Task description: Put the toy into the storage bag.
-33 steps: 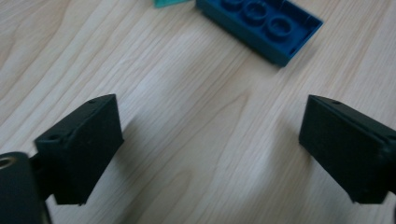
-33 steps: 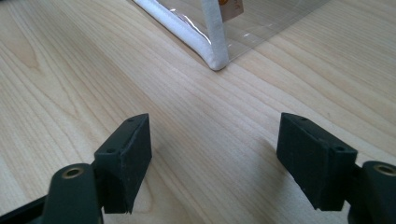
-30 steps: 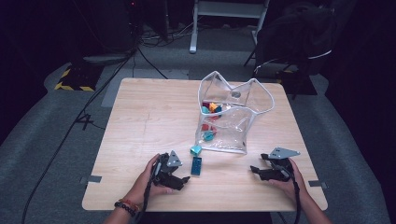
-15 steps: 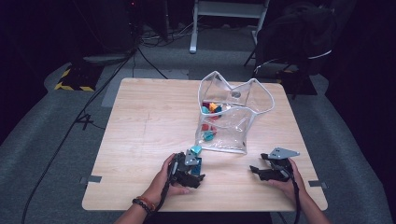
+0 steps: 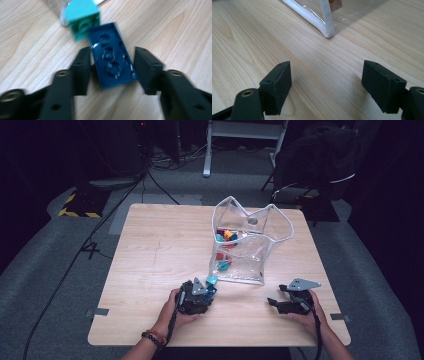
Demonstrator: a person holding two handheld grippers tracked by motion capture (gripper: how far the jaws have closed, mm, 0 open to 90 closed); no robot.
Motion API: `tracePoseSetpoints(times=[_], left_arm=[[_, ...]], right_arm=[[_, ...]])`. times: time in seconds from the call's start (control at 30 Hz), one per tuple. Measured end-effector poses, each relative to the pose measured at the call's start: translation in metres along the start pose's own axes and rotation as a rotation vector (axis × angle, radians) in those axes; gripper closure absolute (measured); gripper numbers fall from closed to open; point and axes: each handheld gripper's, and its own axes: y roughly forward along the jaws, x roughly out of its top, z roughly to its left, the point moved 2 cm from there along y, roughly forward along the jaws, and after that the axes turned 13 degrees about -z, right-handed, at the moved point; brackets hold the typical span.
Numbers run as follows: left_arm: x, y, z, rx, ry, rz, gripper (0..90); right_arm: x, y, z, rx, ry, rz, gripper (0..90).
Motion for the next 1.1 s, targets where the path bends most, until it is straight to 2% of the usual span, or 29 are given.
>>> tracePoseSetpoints(times=[0.17, 0.33, 0.5, 0.67, 0.73, 0.97, 1.1], left_arm=[[-0.007, -0.008, 0.007, -0.028, 0.019, -0.017, 58.9], [-0.011, -0.013, 0.009, -0.06, 0.009, -0.035, 59.0], [-0.01, -0.014, 0.005, -0.057, 0.05, -0.026, 59.0], [-0.009, -0.017, 0.009, -0.064, 0.033, -0.023, 59.1], [-0.008, -0.019, 0.01, -0.057, 0.04, -0.026, 59.0], [-0.008, -0.03, 0.017, -0.049, 0.024, -0.047, 59.0], [-0.007, -0.033, 0.017, -0.049, 0.036, -0.051, 59.0]], right_arm=[[0.0, 0.0, 0.0, 0.0, 0.0, 0.0, 24.4], [0.0, 0.0, 0.0, 0.001, 0.0, -0.001, 24.3], [0.0, 0.0, 0.0, 0.004, -0.001, -0.001, 24.4], [0.0, 0.001, 0.0, 0.009, -0.004, -0.001, 24.3], [0.0, 0.001, 0.0, 0.008, -0.004, -0.001, 24.3], [0.0, 0.001, 0.0, 0.007, -0.003, -0.001, 24.3], [0.0, 0.001, 0.0, 0.007, -0.002, -0.001, 24.3]])
